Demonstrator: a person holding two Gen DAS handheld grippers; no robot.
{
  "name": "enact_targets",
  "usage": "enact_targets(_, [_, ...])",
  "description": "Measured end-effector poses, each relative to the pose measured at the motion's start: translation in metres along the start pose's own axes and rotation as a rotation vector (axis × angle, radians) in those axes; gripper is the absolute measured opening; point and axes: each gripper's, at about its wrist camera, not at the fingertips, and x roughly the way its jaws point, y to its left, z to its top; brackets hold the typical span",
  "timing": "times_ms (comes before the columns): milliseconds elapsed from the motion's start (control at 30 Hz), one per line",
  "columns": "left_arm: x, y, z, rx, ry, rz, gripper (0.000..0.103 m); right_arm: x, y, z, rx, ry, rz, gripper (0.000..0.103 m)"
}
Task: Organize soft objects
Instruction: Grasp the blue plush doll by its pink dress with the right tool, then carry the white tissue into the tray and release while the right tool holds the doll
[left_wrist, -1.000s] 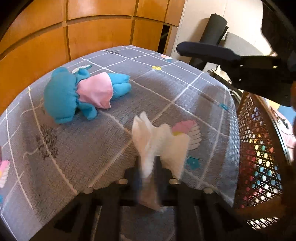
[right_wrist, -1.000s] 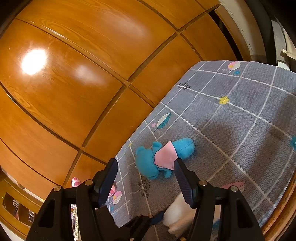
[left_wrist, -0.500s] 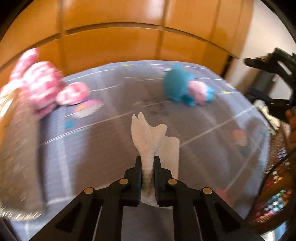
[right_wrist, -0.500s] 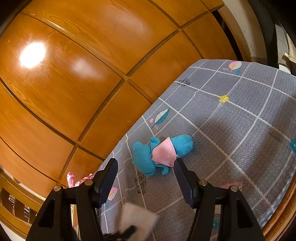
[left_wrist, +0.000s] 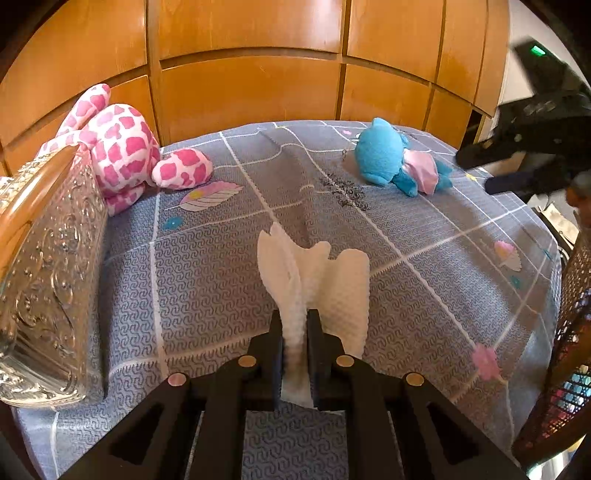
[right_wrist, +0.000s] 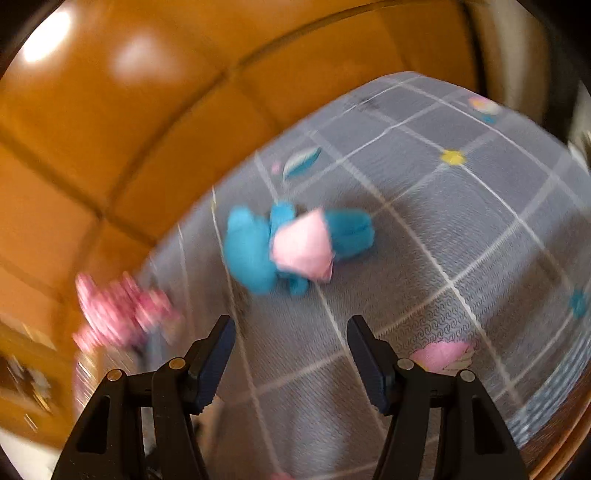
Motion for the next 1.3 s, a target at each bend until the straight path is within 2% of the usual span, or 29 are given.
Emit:
enact_targets(133, [0.001,0.002,0.001,-0.014,-0.003,-0.011,0.011,0.031,0.046,0.005,-0.354,0.136,-0.156,0.064])
enact_targets(267, [0.001,0.004,0.0,-0.031,-0.007,-0.026,0.011,0.057,0.072,0.021,-0.622,0.145,-0.318,0.064])
enact_targets(433, [0.002,0.007,0.0,-0.041,-0.008,-0.038,0.011,0.089,0.082,0.04,-0.813,0.095,-0.407,0.064])
enact_targets(533, [0.002,0.008,-0.002,-0.047,-0.01,-0.047,0.011,0.111,0.08,0.05,-0.82,0.155,-0.387,0.064])
enact_targets(633, [0.002,0.009,-0.001,-0.053,-0.011,-0.054,0.011,0.131,0.074,0.051,-0.808,0.175,-0.411,0.063])
enact_targets(667, [0.002,0.01,-0.002,-0.056,-0.012,-0.058,0.011,0.134,0.072,0.05,-0.801,0.176,-0.413,0.054])
enact_targets(700, [0.001,0.01,-0.001,-0.059,-0.012,-0.061,0.011,0.135,0.07,0.049,-0.8,0.149,-0.427,0.036])
enact_targets(733, [0.001,0.011,-0.001,-0.061,-0.012,-0.062,0.011,0.134,0.07,0.05,-0.793,0.13,-0.437,0.035])
enact_targets(767, [0.001,0.011,-0.002,-0.061,-0.013,-0.063,0.011,0.129,0.069,0.051,-0.764,0.106,-0.417,0.03])
enact_targets(800, [0.001,0.01,-0.002,-0.061,-0.014,-0.063,0.011,0.123,0.069,0.052,-0.741,0.093,-0.4,0.028])
enact_targets(867, [0.001,0.011,-0.002,-0.061,-0.014,-0.062,0.011,0.112,0.071,0.051,-0.723,0.072,-0.397,0.028])
enact_targets(933, [0.001,0.01,-0.002,-0.06,-0.015,-0.06,0.011,0.097,0.077,0.047,-0.696,0.07,-0.354,0.028])
enact_targets(1067, [0.0,0.01,-0.002,-0.057,-0.017,-0.054,0.011,0.078,0.088,0.024,-0.575,0.199,-0.182,0.028])
enact_targets(1200, [0.0,0.008,-0.003,-0.049,-0.019,-0.046,0.011,0.084,0.089,-0.01,-0.493,0.328,-0.068,0.029])
enact_targets(1300, [0.0,0.006,-0.003,-0.042,-0.021,-0.037,0.011,0.098,0.082,-0.018,-0.451,0.322,-0.06,0.033])
